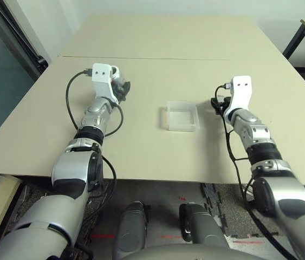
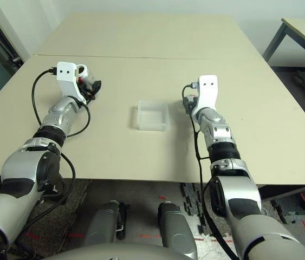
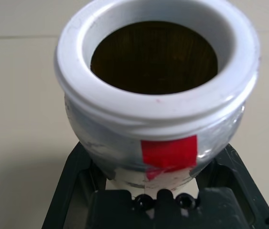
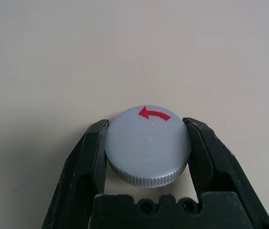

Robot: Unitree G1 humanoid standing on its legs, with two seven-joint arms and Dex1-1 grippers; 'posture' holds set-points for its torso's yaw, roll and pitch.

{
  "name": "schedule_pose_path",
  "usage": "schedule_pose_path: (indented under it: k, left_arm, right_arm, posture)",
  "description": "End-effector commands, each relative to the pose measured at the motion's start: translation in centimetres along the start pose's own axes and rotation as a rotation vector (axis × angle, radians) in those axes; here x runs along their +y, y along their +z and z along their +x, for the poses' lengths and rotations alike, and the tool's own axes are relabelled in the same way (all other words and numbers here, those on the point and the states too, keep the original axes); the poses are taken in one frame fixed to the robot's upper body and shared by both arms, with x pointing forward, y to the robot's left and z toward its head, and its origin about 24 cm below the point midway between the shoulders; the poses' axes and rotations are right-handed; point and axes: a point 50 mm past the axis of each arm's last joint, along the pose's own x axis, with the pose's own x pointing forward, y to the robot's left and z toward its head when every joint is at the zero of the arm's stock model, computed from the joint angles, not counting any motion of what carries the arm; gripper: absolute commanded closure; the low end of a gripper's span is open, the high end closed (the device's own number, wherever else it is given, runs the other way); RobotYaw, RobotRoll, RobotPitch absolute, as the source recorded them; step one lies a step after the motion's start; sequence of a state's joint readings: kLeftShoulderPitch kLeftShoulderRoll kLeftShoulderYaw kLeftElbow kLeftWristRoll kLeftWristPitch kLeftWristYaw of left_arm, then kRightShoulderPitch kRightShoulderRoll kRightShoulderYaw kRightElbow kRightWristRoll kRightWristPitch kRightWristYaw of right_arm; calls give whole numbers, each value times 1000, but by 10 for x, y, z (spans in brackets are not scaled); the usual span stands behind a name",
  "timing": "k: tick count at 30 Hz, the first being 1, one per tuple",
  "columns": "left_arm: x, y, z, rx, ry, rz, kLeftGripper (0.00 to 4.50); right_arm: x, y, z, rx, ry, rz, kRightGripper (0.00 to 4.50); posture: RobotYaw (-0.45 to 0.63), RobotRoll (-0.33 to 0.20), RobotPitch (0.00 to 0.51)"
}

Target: Pour the medicine from the bottle into the box.

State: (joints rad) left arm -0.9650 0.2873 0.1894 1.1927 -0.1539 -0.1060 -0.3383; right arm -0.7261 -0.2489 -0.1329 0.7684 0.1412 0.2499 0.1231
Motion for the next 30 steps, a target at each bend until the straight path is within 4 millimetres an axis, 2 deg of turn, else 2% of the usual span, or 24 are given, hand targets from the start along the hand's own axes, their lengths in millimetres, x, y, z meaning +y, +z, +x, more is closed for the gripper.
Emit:
schedule_pose_path:
  k: [1, 7, 12, 13, 21, 25, 30]
  left_arm:
    - [1, -3, -1, 2, -4, 16, 1842]
    - [2, 0, -1, -1, -3, 23, 1842]
    - [2, -2, -2, 9, -7, 30, 1842]
    - [2, -2, -2, 11, -9, 31, 1842]
    - [2, 0, 0, 21, -5, 60, 1842]
    - [0, 11, 3, 14, -33, 141, 1842]
    - [-7, 35, 9, -1, -102, 375, 1842]
  right_arm:
    - [-2, -6, 1, 10, -14, 3, 1921]
    - [-3, -3, 2, 5, -7, -13, 1921]
    - [-6, 8, 2, -11, 4, -27, 203]
    - [-6, 9, 2, -14, 5, -30, 0]
    - [-16, 37, -17, -75, 81, -63, 0]
    - [-24, 48, -45, -76, 135, -82, 0]
    - [-28, 44, -82, -24, 219, -133, 0]
  posture:
    - [64, 0, 92]
    - [67, 0, 87]
    - [60, 0, 86]
    - [52, 0, 84]
    - [33, 0, 79]
    - [24, 0, 77]
    - [1, 0, 74]
